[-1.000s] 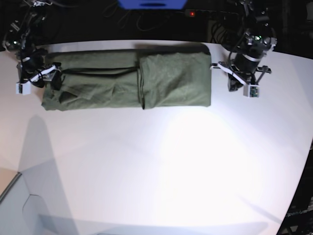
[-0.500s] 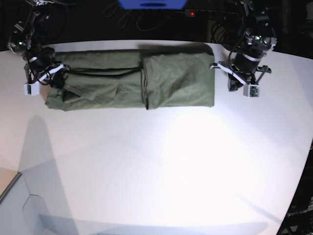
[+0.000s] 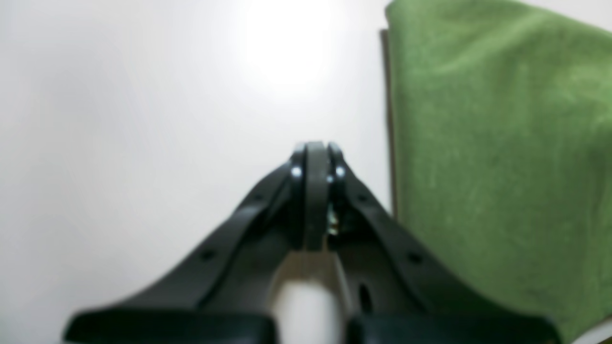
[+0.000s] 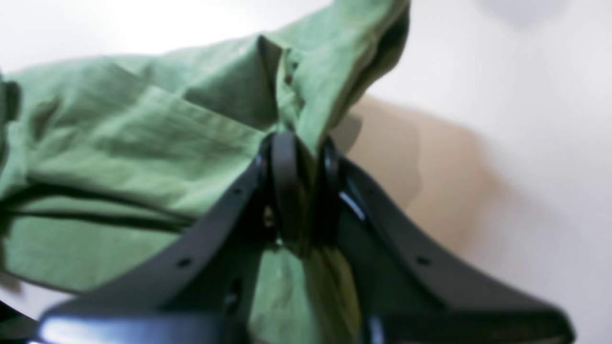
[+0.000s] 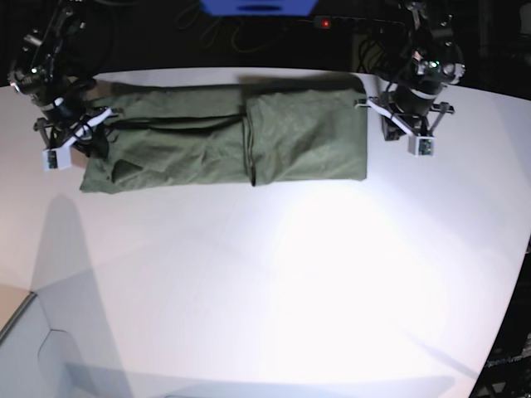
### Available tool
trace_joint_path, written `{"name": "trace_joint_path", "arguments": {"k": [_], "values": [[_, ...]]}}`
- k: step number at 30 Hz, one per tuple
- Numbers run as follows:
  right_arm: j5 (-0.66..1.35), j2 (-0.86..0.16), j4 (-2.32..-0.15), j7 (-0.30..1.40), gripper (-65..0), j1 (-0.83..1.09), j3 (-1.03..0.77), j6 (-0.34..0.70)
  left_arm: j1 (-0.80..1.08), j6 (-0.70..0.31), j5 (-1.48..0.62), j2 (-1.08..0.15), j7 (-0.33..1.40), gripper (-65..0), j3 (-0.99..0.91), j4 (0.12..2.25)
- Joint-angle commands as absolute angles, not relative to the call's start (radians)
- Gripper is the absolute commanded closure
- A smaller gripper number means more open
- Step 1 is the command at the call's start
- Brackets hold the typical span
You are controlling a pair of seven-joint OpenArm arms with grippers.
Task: Layout the t-shirt on the table in an organized manner, then fold the t-shirt properly
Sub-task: 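Lift the strip end with the right gripper and fold it over onto the left half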
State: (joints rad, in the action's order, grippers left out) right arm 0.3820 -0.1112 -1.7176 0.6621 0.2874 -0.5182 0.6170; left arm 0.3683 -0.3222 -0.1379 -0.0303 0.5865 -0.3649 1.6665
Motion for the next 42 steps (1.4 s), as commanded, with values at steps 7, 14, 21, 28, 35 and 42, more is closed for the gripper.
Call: {"name": "trace_joint_path", "arguments": {"k": [7,14,21,28,35,42], "values": [[0.404,-0.087,-1.847,0.639,0.0,0.318,-0.518,0.621,0.364,-0.325,-0.142,-0.035,0.568,-0.1,-0.364,1.678],[0.404,-0.067,-1.939,0.639,0.0,0.361,-0.467,0.621,0.344,-0.325,-0.142,-0.038,0.568,-0.1,-0.323,1.587],[0.406,-0.064,-2.002,0.639,0.0,0.412,-0.403,0.621,0.344,-0.325,-0.142,-0.038,0.568,-0.1,-0.292,1.583],[0.406,-0.064,-2.023,0.639,0.0,0.420,-0.285,0.630,0.344,-0.325,-0.142,-0.038,0.568,-0.1,-0.292,1.583],[0.406,-0.065,-2.025,0.639,0.0,0.410,-0.147,0.698,0.344,-0.323,-0.142,-0.038,0.568,-0.1,-0.294,1.583],[0.400,-0.064,-2.018,0.639,0.0,0.349,-0.001,0.698,0.344,-0.323,-0.142,-0.038,0.568,-0.1,-0.292,1.583]]}}
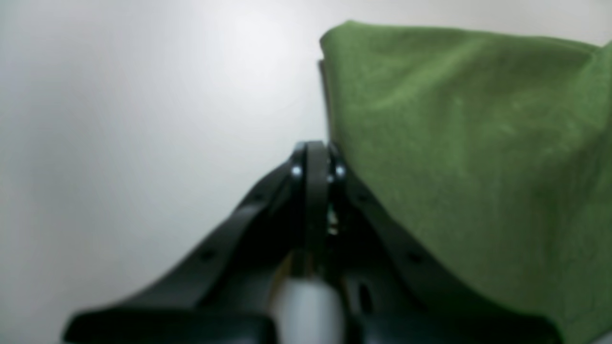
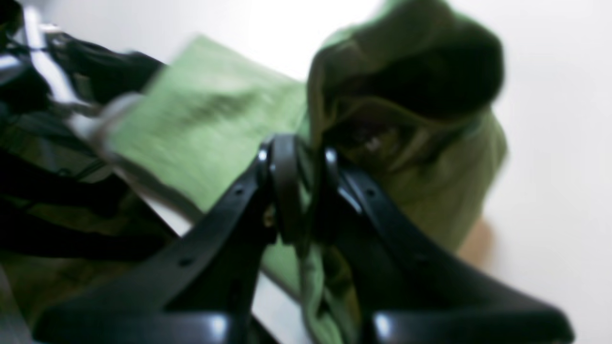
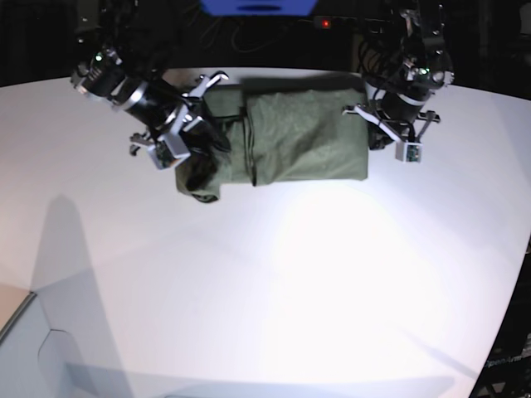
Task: Layout the t-shirt on the table in an organized manner, then fold the t-shirt properly
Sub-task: 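Lift the strip end with the right gripper and fold it over onto the left half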
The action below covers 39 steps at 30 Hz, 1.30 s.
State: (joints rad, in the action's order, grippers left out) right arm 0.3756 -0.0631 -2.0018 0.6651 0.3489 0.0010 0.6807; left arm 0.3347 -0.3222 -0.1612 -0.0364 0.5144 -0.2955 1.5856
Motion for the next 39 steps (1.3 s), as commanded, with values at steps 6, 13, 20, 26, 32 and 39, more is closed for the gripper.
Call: {"name": "trace_joint_path", "arguments": {"k": [6,13,20,26,32,39], "values": [[0.398,-0.064,-1.998,0.673,0.0,0.272,0.076,0.698,0.344,-0.321,-0.142,-0.038,0.568,-0.1,-0.292,1.583],[0.397,-0.064,-1.903,0.720,0.0,0.182,0.173,0.698,0.344,-0.320,-0.142,-0.038,0.568,-0.1,-0.292,1.584],[0.397,-0.064,-1.816,0.716,0.0,0.122,0.275,0.698,0.344,-0.320,-0.142,-0.035,0.568,-0.1,-0.292,1.589],[0.397,-0.059,-1.762,0.717,0.0,0.050,0.349,0.698,0.344,-0.320,-0.142,-0.033,0.568,-0.1,-0.292,1.586],[0.397,-0.038,-1.695,0.717,0.0,-0.013,0.426,0.698,0.346,-0.318,-0.142,-0.033,0.568,-0.1,-0.292,1.595],[0.395,-0.035,-1.627,0.699,0.0,-0.061,0.527,0.698,0.346,-0.317,-0.142,-0.031,0.568,-0.1,-0.292,1.596]]}}
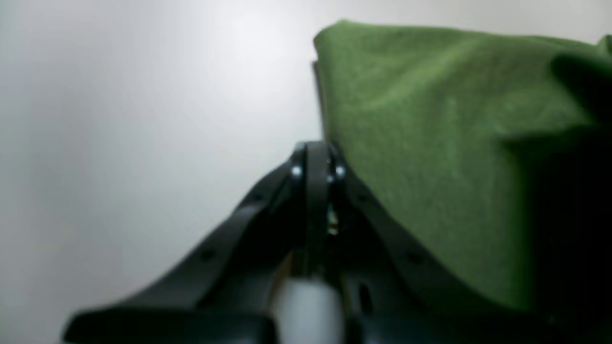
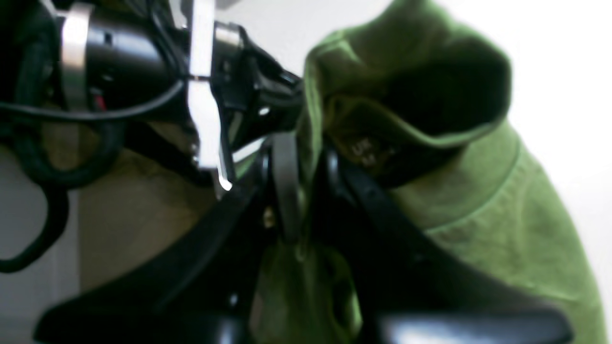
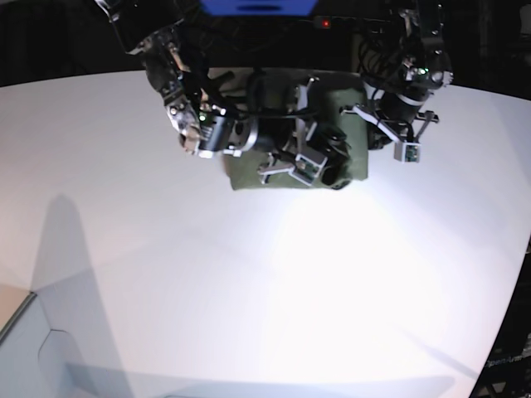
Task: Layout the t-shirt on the table in an organized manner, then fold the t-shirt properly
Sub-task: 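Lift the strip end with the right gripper and fold it over onto the left half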
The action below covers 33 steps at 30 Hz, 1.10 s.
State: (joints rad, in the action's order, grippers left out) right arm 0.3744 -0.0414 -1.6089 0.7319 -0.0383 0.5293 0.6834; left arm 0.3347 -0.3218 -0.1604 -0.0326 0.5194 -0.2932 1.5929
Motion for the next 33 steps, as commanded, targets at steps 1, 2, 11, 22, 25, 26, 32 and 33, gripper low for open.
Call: {"name": "trace_joint_path", "arguments": {"k": [1,2,11,22,25,26,32,33], "values": [[0.395,-0.035,-1.607,0.693,0.0,-0.071,0.535,0.698,0.346,-0.317,-0.142,-0.031,0.568,-0.1,-0.292,1.596],[0.397,-0.035,-1.584,0.687,0.0,-0.082,0.544,0.698,0.346,-0.317,-0.142,-0.031,0.568,-0.1,-0.292,1.596],[0.397,-0.018,-1.515,0.673,0.0,-0.131,0.562,0.698,0.346,-0.317,-0.142,-0.028,0.568,-0.1,-0.292,1.596],[0.397,0.005,-1.472,0.676,-1.9,-0.150,0.596,0.698,0.344,-0.317,-0.142,-0.033,0.568,-0.1,-0.292,1.596],[0.397,0.002,-1.474,0.671,-11.0,-0.153,0.639,0.698,0.344,-0.317,-0.142,-0.035,0.568,-0.1,-0.292,1.596],[0.397,0.002,-1.474,0.670,-13.8,-0.151,0.639,0.698,0.344,-0.317,-0.142,-0.036,0.568,-0.1,-0.292,1.596],[0.398,-0.012,-1.514,0.667,-20.6,-0.139,0.639,0.698,0.344,-0.317,-0.142,-0.036,0.568,-0.1,-0.294,1.596],[0.398,-0.013,-1.527,0.668,-20.6,-0.139,0.639,0.698,0.344,-0.317,-0.142,-0.036,0.568,-0.1,-0.294,1.596]]}}
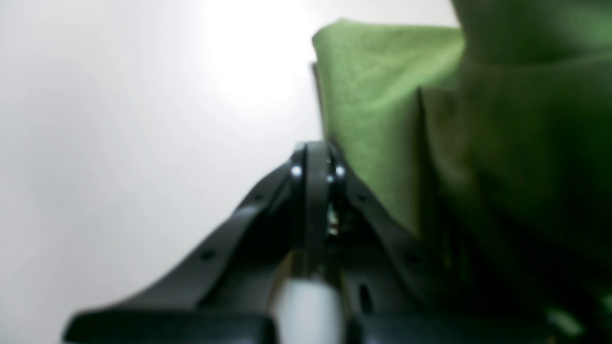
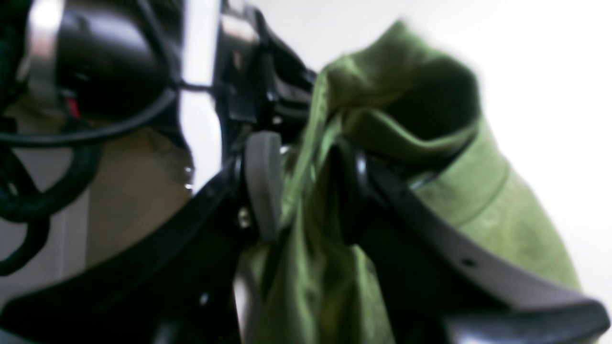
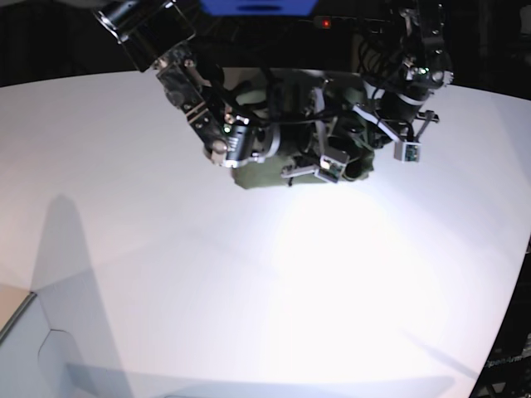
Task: Layout the t-shirt on the table in an organized manner, then fold the t-shirt properly
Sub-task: 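Lift the strip end with the right gripper and fold it over onto the left half, then release the folded end and pull both grippers away from the shirt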
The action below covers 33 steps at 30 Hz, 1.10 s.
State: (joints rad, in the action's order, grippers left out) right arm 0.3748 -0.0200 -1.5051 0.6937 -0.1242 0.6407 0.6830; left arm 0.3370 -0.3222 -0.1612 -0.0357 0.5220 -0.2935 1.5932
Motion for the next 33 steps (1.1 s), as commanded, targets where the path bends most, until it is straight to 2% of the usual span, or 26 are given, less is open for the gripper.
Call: {"name": "trace_joint_path", "arguments": {"k": [1,7,15,18,29,33], "values": [[0.400,-0.013,-1.541,0.674,-20.6,-0.137,0.636,0.698,0.344,-0.317,-0.142,-0.036,0.568,-0.1,-0.294,1.596],[0.404,-0.056,-1.627,0.676,-20.6,-0.136,0.630,0.698,0.344,-0.321,-0.142,-0.038,0.568,-0.1,-0.295,1.603],[0.404,-0.079,-1.652,0.676,-20.6,-0.101,0.447,0.698,0.352,-0.326,-0.148,-0.038,0.575,-0.1,-0.380,1.727],[0.404,-0.091,-1.650,0.673,-20.6,-0.067,0.407,0.698,0.349,-0.326,-0.148,-0.041,0.650,-0.1,-0.421,1.779],[0.401,-0.097,-1.646,0.665,-20.4,0.047,0.415,0.698,0.351,-0.328,-0.151,-0.079,0.716,-0.1,-0.542,1.880],[0.400,-0.085,-1.643,0.668,-20.6,0.058,0.504,0.698,0.348,-0.328,-0.151,-0.079,0.716,-0.2,-0.595,1.880]]}}
